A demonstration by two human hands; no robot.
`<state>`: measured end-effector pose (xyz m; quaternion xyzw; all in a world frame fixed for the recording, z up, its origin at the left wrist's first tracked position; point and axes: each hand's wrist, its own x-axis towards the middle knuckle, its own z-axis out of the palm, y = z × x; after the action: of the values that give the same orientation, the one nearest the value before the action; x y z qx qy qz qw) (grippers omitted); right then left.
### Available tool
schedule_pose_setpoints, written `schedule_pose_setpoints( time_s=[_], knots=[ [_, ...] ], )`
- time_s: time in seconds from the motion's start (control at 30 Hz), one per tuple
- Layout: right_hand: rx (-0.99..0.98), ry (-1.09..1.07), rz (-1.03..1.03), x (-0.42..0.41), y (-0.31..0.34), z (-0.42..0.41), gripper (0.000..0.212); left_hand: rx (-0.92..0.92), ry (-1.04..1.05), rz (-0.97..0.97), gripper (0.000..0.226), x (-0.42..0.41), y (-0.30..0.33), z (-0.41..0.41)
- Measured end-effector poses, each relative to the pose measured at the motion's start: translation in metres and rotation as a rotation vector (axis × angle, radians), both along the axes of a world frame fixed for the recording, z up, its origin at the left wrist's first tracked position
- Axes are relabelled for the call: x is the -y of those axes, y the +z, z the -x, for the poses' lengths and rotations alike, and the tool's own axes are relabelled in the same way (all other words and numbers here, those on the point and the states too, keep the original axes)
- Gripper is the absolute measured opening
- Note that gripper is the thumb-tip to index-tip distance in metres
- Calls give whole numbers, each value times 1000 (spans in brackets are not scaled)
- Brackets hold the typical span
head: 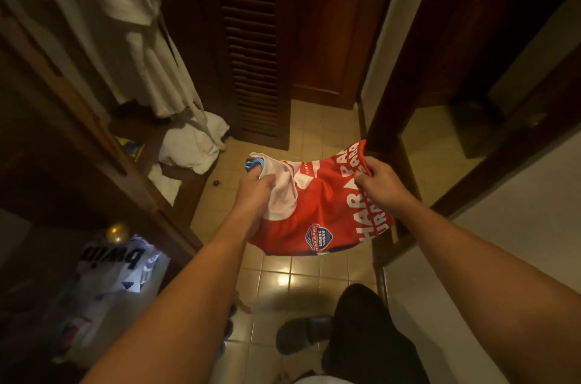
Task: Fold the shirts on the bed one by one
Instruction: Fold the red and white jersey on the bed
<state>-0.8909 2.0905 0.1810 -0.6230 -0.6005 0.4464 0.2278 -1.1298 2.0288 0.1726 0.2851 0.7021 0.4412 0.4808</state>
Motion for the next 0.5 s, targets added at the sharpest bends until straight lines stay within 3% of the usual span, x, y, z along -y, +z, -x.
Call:
schedule_pose_setpoints(
  time_s=[0.3,0.5],
  knots=[
    [-15,236,45,-175,-26,40,29,3,188,106,43,-125,-20,33],
    [18,459,103,-304,-27,59,32,39,310,135,56,-211,-28,47]
  ],
)
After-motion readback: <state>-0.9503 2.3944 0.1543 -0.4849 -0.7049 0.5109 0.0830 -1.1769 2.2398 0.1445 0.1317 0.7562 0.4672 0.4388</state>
